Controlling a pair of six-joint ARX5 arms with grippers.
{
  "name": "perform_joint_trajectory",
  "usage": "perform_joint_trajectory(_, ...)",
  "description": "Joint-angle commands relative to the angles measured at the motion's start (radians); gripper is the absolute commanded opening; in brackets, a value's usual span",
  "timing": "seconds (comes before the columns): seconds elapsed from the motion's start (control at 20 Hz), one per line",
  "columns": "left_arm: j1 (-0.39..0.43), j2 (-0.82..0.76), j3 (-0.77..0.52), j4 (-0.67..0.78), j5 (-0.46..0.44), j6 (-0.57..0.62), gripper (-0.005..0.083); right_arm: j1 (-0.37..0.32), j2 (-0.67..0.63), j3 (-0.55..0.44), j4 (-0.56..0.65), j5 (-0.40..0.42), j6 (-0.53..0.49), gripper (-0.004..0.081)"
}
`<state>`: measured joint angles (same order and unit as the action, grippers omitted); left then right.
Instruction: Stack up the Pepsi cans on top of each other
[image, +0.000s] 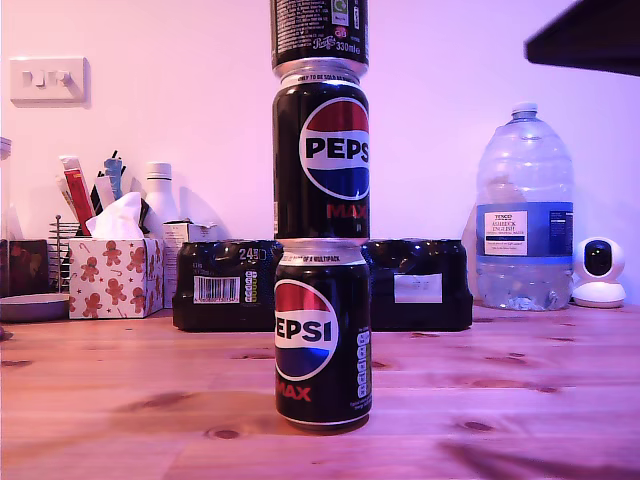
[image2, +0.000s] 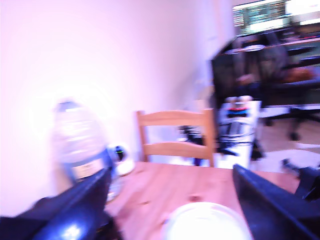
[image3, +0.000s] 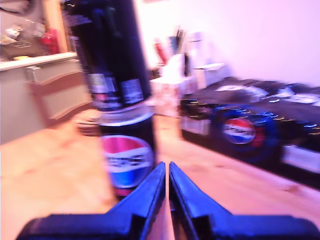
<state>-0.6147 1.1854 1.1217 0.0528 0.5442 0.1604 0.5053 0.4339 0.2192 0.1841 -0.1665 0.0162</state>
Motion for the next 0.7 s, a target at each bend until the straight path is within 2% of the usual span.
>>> perform_joint_trajectory(0.0, -0.002, -0.031, 0.024, -0.015, -0.030, 0.016, 0.0520, -0.041, 0.000, 0.006, 0.010, 0.042, -0.051, -0.0013)
perform_joint_trajectory(0.15, 0.009, -0.083, 0.026, -0.038, -0.113, 0.035, 0.0130, -0.139, 0.000, 0.006, 0.018, 0.108, -0.077, -0.0013)
perform_joint_trajectory(0.2, 0.016, -0.099, 0.026, -0.039, -0.134, 0.035, 0.0026, -0.177, 0.000, 0.006, 0.019, 0.115, -0.077, -0.0013)
perform_joint_trajectory(0.25, 0.026, -0.116, 0.026, -0.043, -0.153, 0.039, -0.0024, -0.218, -0.001, 0.006, 0.020, 0.115, -0.076, -0.0013)
perform_joint_trajectory(0.4, 0.066, -0.159, 0.026, -0.117, -0.237, 0.040, -0.0019, -0.339, -0.012, 0.006, 0.021, 0.126, -0.060, -0.0013)
perform_joint_trajectory(0.55, 0.127, -0.192, 0.025, -0.254, -0.240, 0.040, -0.0019, -0.449, -0.045, 0.006, 0.018, 0.125, -0.043, -0.0013)
perform_joint_trajectory(0.65, 0.177, -0.207, 0.024, -0.320, -0.240, 0.037, -0.0019, -0.495, -0.068, 0.006, 0.004, 0.125, -0.042, -0.0013)
